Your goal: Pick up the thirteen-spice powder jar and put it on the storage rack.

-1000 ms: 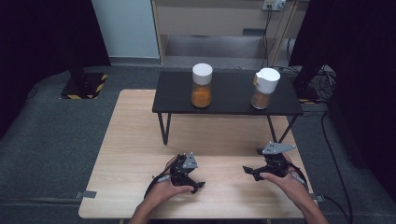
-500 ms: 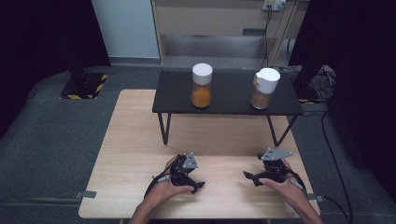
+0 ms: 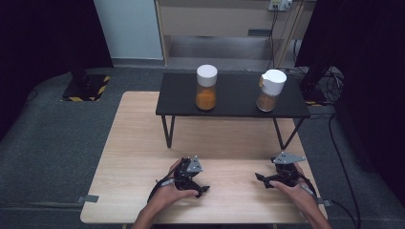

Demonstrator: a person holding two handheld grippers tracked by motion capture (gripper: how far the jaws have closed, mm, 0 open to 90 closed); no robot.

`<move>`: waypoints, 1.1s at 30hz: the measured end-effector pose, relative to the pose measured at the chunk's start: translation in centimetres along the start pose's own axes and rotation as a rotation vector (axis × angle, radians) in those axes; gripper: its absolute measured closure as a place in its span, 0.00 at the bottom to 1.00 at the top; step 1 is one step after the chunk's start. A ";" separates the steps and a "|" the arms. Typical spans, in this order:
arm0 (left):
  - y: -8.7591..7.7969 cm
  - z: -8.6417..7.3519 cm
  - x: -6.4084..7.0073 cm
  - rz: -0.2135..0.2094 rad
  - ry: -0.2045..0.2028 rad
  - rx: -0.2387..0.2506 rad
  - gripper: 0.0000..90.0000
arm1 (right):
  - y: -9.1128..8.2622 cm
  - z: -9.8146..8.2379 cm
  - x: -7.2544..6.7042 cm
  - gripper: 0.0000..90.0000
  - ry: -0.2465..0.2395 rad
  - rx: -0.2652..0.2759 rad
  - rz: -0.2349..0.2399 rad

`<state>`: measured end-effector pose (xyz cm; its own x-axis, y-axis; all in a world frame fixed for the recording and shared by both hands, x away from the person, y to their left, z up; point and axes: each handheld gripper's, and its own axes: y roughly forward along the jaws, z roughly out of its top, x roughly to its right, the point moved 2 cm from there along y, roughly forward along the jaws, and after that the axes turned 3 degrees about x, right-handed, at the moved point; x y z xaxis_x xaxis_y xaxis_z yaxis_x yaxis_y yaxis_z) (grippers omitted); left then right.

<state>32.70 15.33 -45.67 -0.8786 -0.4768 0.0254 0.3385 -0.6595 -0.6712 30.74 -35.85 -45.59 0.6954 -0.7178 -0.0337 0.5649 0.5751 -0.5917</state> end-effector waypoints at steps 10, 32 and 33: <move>0.0 0.0 0.0 0.000 0.001 0.000 0.00 | 0.5 -0.4 0.0 0.04 0.001 -0.034 -0.002; 0.0 0.0 0.0 -0.001 0.000 -0.001 0.00 | 0.9 0.3 -0.6 0.01 -0.008 -0.097 -0.006; 0.0 0.0 0.0 -0.001 0.000 -0.001 0.00 | 0.9 0.3 -0.6 0.01 -0.008 -0.097 -0.005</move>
<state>32.74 15.34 -45.67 -0.8792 -0.4756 0.0260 0.3371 -0.6599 -0.6715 30.95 -34.81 -45.82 0.6962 -0.7174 -0.0243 0.5232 0.5304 -0.6670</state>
